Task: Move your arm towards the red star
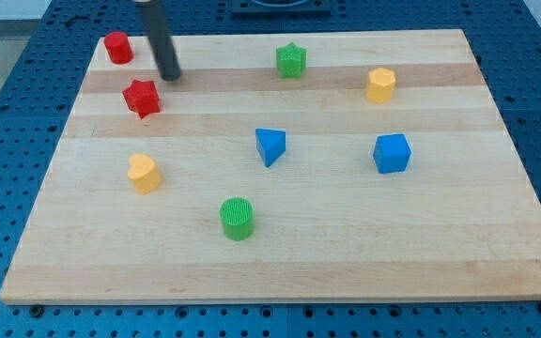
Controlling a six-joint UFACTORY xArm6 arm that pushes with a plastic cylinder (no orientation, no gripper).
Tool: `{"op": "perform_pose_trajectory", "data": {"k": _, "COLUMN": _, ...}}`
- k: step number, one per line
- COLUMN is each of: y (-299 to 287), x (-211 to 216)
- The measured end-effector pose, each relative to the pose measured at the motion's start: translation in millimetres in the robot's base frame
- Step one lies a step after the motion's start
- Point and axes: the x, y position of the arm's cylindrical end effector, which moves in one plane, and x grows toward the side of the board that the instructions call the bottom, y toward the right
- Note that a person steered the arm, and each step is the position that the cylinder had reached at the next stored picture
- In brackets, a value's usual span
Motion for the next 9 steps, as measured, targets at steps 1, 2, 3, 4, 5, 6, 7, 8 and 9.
{"op": "perform_pose_trajectory", "data": {"k": 1, "y": 55.8, "x": -1.0}}
{"op": "perform_pose_trajectory", "data": {"k": 2, "y": 64.0, "x": 15.8}}
{"op": "perform_pose_trajectory", "data": {"k": 3, "y": 68.5, "x": 46.7}}
{"op": "perform_pose_trajectory", "data": {"k": 4, "y": 68.5, "x": 82.3}}
{"op": "perform_pose_trajectory", "data": {"k": 5, "y": 49.6, "x": 112.5}}
{"op": "perform_pose_trajectory", "data": {"k": 6, "y": 18.0, "x": 124.3}}
{"op": "perform_pose_trajectory", "data": {"k": 7, "y": 11.8, "x": 124.2}}
{"op": "perform_pose_trajectory", "data": {"k": 8, "y": -21.7, "x": 124.2}}
{"op": "perform_pose_trajectory", "data": {"k": 9, "y": -59.1, "x": 121.5}}
